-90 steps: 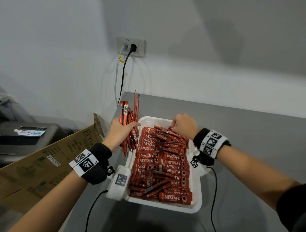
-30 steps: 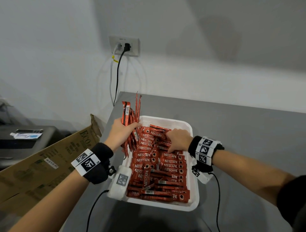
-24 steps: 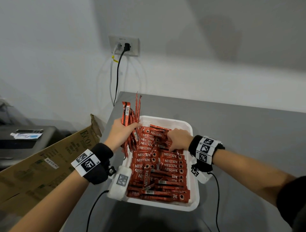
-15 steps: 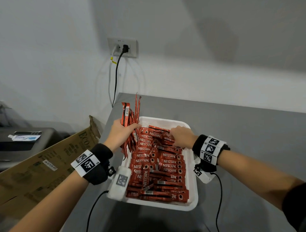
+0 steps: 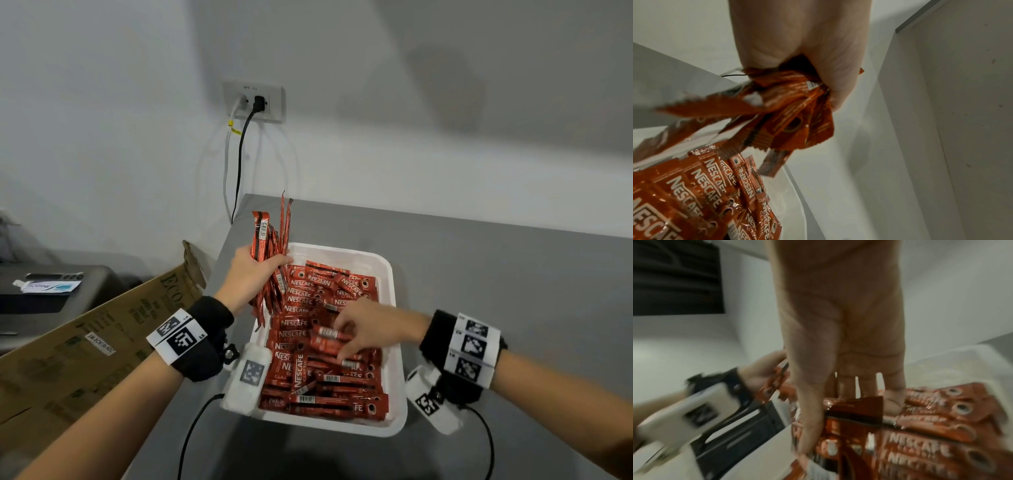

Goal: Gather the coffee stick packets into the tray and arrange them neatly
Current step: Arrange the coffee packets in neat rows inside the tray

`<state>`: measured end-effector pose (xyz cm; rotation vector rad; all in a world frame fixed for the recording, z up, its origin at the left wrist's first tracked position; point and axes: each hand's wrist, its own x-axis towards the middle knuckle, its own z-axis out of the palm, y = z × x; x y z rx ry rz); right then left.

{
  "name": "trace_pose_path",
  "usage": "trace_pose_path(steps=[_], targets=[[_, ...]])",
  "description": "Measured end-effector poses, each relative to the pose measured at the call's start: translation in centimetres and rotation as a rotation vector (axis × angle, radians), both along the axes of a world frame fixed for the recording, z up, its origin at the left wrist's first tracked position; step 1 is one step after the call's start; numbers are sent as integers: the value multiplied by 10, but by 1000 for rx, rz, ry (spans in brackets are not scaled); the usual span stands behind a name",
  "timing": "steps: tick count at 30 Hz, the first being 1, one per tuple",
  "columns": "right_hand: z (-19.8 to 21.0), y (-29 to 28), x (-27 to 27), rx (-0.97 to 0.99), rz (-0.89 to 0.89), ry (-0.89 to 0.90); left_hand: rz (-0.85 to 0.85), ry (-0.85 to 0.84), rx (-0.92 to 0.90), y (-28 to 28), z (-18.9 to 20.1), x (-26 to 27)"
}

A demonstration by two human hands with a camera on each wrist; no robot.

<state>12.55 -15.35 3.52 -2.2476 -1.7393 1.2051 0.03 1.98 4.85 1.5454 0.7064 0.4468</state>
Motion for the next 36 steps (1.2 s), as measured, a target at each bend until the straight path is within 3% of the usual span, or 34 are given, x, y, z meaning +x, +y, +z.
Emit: trace_pose_path(steps=[2, 4, 7, 13, 26, 33, 36], targets=[[-6, 0, -12, -48, 54, -26, -3, 3, -3, 0, 0, 0], [-9, 5, -5, 34, -55, -80, -3, 2, -2, 1, 0, -1], [-16, 17, 24, 171, -248, -309, -1, -1, 14, 2, 0, -2], [-36, 41, 29, 83, -175, -510, -4, -6, 8, 1, 1, 0], [-33, 56, 26, 4, -65, -536, 10, -4, 14, 3, 0, -3], [-26, 53, 36, 23, -137, -377, 5, -9, 21, 2, 1, -3], [-19, 48, 51, 68, -196, -439, 5, -5, 15, 2, 0, -3]])
